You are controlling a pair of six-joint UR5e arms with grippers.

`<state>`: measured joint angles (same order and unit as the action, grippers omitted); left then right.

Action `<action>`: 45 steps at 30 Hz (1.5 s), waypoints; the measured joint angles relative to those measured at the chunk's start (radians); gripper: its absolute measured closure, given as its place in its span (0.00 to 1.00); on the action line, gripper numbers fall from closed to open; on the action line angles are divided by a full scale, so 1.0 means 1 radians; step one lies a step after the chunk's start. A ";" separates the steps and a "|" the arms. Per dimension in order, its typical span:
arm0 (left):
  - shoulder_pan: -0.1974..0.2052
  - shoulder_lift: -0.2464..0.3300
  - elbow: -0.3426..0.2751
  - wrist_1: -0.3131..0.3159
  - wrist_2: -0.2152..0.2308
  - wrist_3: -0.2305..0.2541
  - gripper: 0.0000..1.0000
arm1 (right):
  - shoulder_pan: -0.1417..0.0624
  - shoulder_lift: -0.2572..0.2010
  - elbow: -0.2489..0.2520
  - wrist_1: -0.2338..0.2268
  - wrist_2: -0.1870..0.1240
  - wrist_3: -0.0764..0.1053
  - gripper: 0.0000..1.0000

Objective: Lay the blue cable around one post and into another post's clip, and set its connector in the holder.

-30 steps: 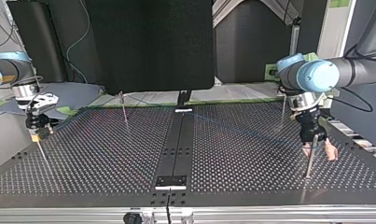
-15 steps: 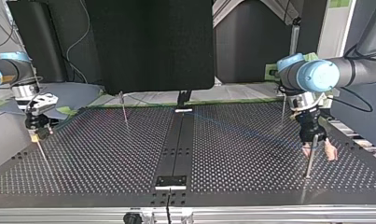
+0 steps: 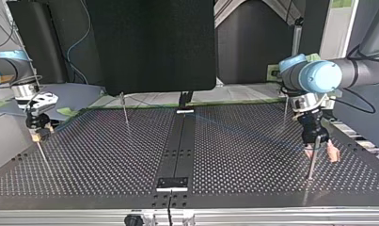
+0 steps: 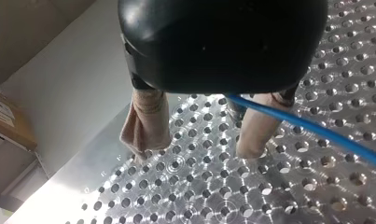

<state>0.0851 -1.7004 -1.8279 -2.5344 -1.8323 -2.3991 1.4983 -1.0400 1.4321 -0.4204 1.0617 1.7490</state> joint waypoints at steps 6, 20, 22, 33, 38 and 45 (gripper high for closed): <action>0.000 0.000 0.000 0.000 0.000 0.000 0.00 | 0.000 0.000 0.000 0.000 0.000 0.000 0.13; -0.002 0.000 0.000 -0.002 -0.005 -0.002 0.00 | 0.000 0.000 0.000 0.000 0.000 0.000 0.13; -0.002 0.000 0.000 -0.004 -0.015 -0.007 0.00 | 0.000 0.000 0.000 0.000 0.000 0.000 0.13; 0.001 0.001 0.000 -0.046 -0.032 -0.089 0.00 | 0.000 0.000 0.000 0.000 0.000 0.000 0.13; 0.006 0.005 -0.001 -0.082 -0.020 -0.131 0.00 | 0.000 0.000 0.000 0.000 0.000 0.000 0.13; 0.009 0.041 -0.011 -0.137 -0.036 -0.195 0.00 | 0.000 0.000 0.000 0.000 0.000 0.000 0.13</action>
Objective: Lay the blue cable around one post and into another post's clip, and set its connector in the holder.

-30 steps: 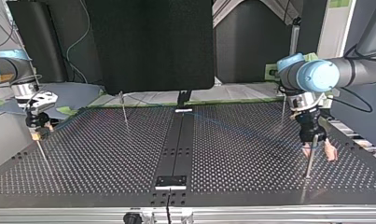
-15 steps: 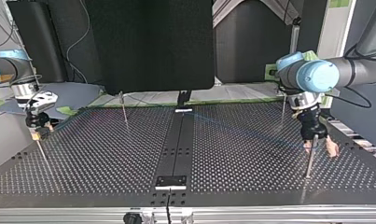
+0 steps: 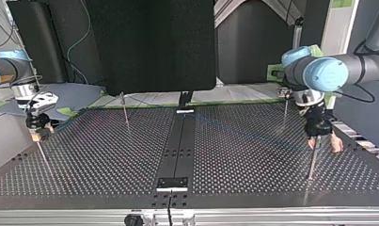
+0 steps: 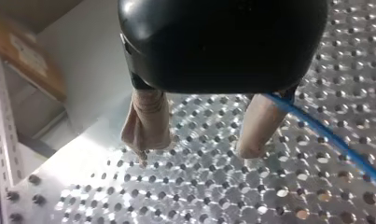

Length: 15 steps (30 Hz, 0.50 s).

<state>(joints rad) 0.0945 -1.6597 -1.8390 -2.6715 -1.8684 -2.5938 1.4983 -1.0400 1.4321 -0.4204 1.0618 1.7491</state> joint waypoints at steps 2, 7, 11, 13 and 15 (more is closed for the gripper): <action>0.002 0.015 -0.012 -0.005 -0.003 -0.020 0.00 | 0.000 0.000 0.000 0.000 0.000 0.000 0.13; 0.003 0.030 -0.033 -0.008 -0.002 -0.062 0.00 | 0.000 0.000 0.000 0.000 0.000 0.000 0.13; 0.002 0.036 -0.044 -0.008 0.008 -0.094 0.00 | 0.000 0.000 0.000 0.000 0.000 0.000 0.13; 0.001 0.046 -0.059 -0.007 0.020 -0.111 0.00 | 0.000 0.000 0.000 0.000 0.000 0.000 0.13; 0.000 0.057 -0.074 -0.007 0.026 -0.116 0.00 | 0.000 0.000 0.000 0.000 0.000 0.000 0.13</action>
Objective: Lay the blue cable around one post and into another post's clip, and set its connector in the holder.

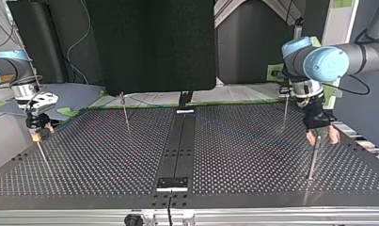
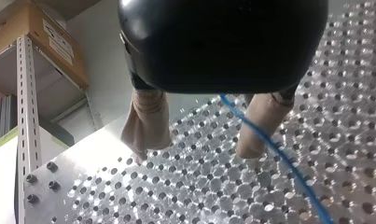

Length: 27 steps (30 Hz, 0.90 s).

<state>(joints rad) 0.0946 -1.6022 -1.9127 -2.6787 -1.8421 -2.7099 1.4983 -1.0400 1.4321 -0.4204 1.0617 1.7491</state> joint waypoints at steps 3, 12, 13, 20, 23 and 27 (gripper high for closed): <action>-0.002 0.023 -0.026 0.000 0.006 0.010 0.00 | 0.000 0.000 0.000 0.000 0.000 0.000 0.13; -0.011 0.095 -0.094 -0.002 0.028 0.043 0.00 | 0.000 0.000 0.000 0.000 0.000 0.000 0.13; -0.011 0.105 -0.102 -0.005 0.028 0.050 0.00 | 0.000 0.000 0.000 0.000 0.000 0.000 0.13; -0.011 0.164 -0.125 -0.051 0.014 0.106 0.00 | 0.000 0.000 0.000 0.000 0.000 0.000 0.13; -0.009 0.190 -0.125 -0.077 -0.007 0.132 0.00 | 0.000 0.000 0.000 0.000 0.000 0.000 0.13; -0.010 0.227 -0.109 -0.114 -0.042 0.169 0.00 | 0.000 0.000 0.000 0.000 0.000 0.000 0.13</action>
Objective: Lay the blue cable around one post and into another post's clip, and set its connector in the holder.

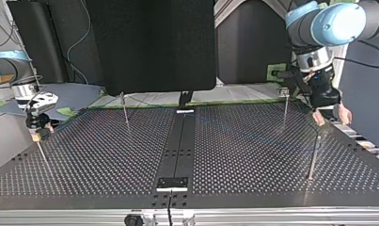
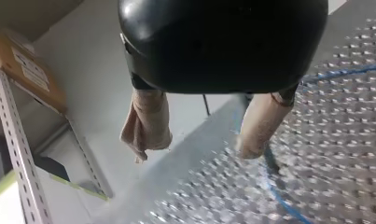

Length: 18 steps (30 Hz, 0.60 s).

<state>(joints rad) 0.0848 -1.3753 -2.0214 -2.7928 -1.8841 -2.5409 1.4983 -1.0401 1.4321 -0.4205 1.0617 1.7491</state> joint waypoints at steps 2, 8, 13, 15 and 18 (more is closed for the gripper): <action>0.000 0.020 0.017 -0.020 -0.020 0.020 0.00 | 0.000 0.000 0.000 0.000 0.000 0.000 0.13; 0.000 0.067 0.068 -0.073 -0.067 0.074 0.00 | 0.000 0.000 0.000 0.000 0.000 0.000 0.13; -0.006 0.073 0.110 -0.115 -0.071 0.116 0.00 | 0.000 0.000 0.000 0.000 0.000 0.000 0.13; -0.009 0.070 0.123 -0.129 -0.062 0.129 0.00 | 0.000 0.000 0.000 0.000 0.000 0.000 0.13; -0.018 0.054 0.146 -0.151 -0.042 0.152 0.00 | 0.000 0.000 0.000 0.000 0.000 0.000 0.13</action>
<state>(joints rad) 0.0663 -1.3217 -1.8751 -2.9442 -1.9260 -2.3891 1.4983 -1.0400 1.4320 -0.4204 1.0617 1.7491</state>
